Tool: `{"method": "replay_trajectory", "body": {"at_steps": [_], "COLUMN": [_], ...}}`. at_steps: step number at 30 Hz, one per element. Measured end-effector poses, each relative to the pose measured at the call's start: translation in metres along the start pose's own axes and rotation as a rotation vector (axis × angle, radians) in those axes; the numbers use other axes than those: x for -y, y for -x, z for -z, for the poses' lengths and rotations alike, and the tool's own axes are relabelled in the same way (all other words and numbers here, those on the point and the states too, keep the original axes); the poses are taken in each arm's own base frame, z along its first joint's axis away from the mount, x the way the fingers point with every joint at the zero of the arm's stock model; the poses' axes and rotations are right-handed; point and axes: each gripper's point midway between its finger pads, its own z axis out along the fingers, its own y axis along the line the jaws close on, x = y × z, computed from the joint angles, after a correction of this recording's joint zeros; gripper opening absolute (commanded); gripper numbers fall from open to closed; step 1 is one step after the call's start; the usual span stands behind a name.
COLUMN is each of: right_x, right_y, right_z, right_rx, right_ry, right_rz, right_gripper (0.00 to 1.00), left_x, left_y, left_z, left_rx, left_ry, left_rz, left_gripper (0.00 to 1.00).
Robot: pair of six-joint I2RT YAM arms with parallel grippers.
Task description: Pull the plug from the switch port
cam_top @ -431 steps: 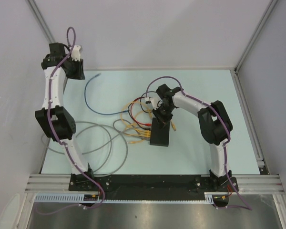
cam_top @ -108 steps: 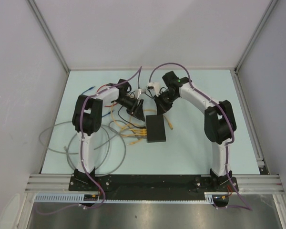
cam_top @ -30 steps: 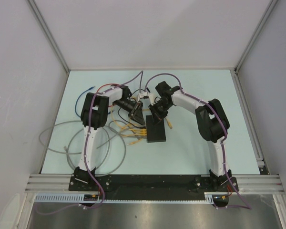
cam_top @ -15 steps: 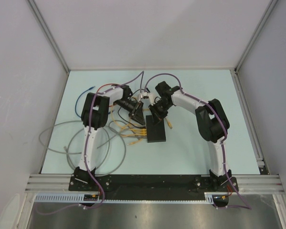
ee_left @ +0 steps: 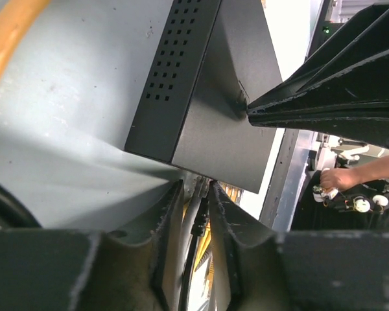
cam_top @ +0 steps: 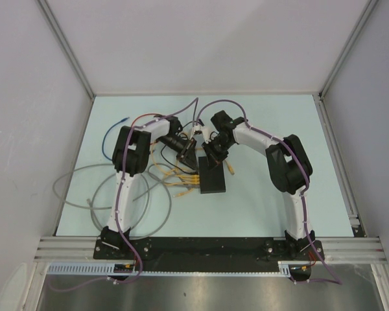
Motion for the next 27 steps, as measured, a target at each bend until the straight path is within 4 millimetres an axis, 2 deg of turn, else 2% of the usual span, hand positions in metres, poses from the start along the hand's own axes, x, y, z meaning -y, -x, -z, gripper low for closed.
{"method": "replay_trajectory", "body": {"at_steps": [10, 19, 23, 27], "right_x": [-0.0001, 0.0000, -0.0002, -0.0013], "right_y": [-0.0001, -0.0001, -0.0002, 0.0002], "right_z": [-0.0001, 0.0000, 0.0000, -0.0003], "right_rx": [-0.001, -0.001, 0.002, 0.007], "right_ry": [-0.005, -0.010, -0.018, -0.022], "right_rz": [0.002, 0.006, 0.013, 0.022], "right_gripper": [0.00, 0.00, 0.00, 0.00], "left_x": [0.0008, -0.0007, 0.0002, 0.0014], "left_y": [-0.0011, 0.0005, -0.0036, -0.0057], "left_z": [-0.0003, 0.0035, 0.0018, 0.0013], "left_rx": [-0.008, -0.087, -0.065, -0.023], "left_ry": [-0.010, 0.003, -0.032, -0.064], "left_rz": [0.009, 0.022, 0.008, -0.003], "left_gripper": [0.10, 0.05, 0.00, 0.00]}}
